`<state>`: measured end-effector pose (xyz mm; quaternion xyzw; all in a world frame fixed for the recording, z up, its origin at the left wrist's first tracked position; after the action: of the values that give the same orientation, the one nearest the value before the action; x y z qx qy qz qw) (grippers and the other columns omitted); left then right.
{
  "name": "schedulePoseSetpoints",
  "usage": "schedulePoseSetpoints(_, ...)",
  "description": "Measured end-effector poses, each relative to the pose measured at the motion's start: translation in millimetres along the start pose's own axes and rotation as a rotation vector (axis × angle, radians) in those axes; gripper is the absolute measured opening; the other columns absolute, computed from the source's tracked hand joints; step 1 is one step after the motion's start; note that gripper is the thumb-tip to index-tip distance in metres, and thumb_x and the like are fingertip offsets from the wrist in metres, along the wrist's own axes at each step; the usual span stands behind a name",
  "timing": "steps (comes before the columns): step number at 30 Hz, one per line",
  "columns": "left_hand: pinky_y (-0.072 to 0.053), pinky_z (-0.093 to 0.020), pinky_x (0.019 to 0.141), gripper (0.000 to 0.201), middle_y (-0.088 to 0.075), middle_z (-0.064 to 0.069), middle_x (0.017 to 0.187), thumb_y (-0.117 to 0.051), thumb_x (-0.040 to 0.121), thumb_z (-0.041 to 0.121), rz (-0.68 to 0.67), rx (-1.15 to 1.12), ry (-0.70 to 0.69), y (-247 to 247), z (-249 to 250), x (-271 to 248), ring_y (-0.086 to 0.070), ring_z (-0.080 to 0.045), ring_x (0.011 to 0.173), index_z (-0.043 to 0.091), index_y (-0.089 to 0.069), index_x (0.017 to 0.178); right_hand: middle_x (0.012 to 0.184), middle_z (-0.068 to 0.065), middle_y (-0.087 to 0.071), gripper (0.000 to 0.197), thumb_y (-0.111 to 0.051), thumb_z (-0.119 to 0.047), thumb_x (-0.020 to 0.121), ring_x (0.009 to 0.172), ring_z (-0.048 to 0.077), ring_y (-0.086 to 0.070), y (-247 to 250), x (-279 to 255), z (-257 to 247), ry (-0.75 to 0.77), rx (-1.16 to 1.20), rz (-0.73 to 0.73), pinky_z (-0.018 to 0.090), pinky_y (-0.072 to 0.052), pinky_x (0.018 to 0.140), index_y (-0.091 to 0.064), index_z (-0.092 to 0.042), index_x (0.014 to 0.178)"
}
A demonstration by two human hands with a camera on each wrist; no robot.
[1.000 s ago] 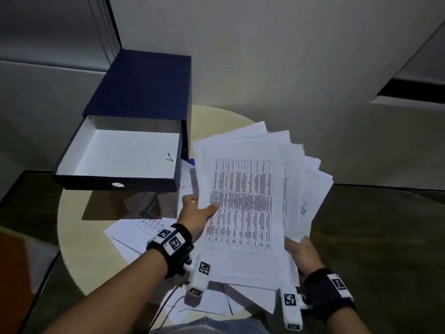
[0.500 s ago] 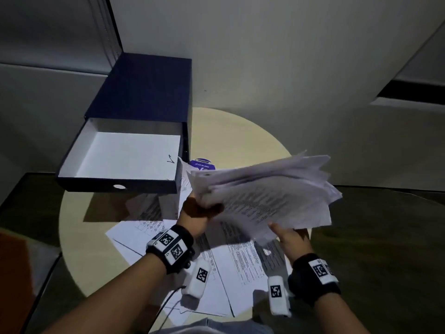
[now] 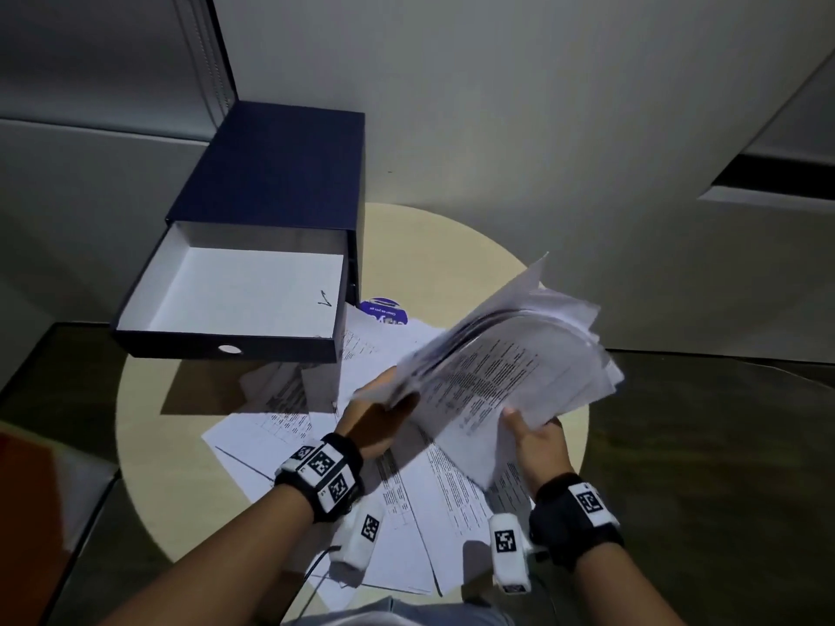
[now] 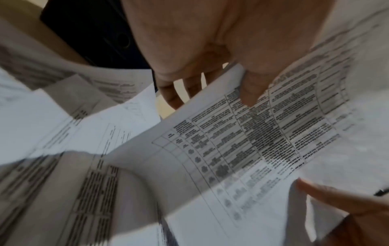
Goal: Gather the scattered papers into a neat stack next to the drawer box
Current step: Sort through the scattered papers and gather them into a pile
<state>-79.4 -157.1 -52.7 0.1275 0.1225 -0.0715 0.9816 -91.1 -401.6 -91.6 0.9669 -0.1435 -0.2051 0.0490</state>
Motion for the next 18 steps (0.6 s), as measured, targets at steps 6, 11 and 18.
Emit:
schedulePoseSetpoints(6,-0.046,-0.027,0.053,0.017,-0.066,-0.008,0.069,-0.059,0.093,0.031,0.177,0.252,-0.014,23.1,-27.8,-19.1,-0.062,-0.027,0.064,0.023,-0.061,0.078,0.106,-0.004,-0.071,0.026,-0.059,-0.007,0.096,0.09,0.003,-0.069,-7.0,-7.9,2.5,0.042,-0.041,-0.229,0.016,-0.056,0.07,-0.056,-0.018,0.119)
schedulePoseSetpoints(11,-0.043,-0.029,0.056,0.012,-0.065,-0.012,0.075,-0.056,0.095,0.019,0.317,0.228,0.282,62.3,-105.0,-33.7,-0.057,-0.028,0.063,0.012,-0.064,0.088,0.124,0.008,-0.061,0.05,-0.068,-0.02,0.089,0.118,0.024,-0.058,11.6,18.3,48.8,-0.056,-0.569,-0.165,0.035,-0.044,0.1,-0.048,-0.009,0.134)
schedulePoseSetpoints(18,-0.04,-0.031,0.06,0.036,-0.053,-0.008,0.065,-0.052,0.097,0.03,0.391,0.209,0.538,88.0,-179.0,-46.7,-0.051,-0.028,0.06,-0.004,-0.061,0.105,0.148,0.014,-0.042,0.094,-0.074,-0.042,0.08,0.129,0.033,-0.048,20.9,28.6,74.0,-0.171,-0.862,-0.153,0.037,-0.046,0.1,-0.021,-0.012,0.152)
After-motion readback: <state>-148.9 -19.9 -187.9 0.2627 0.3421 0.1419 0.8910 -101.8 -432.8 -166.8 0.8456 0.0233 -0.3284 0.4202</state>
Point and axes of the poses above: each hand's wrist, its own x-axis towards the middle knuckle, its own y-axis out of the back of the hand, z = x × y, the point moved 5 cm from there along x, towards the middle knuckle
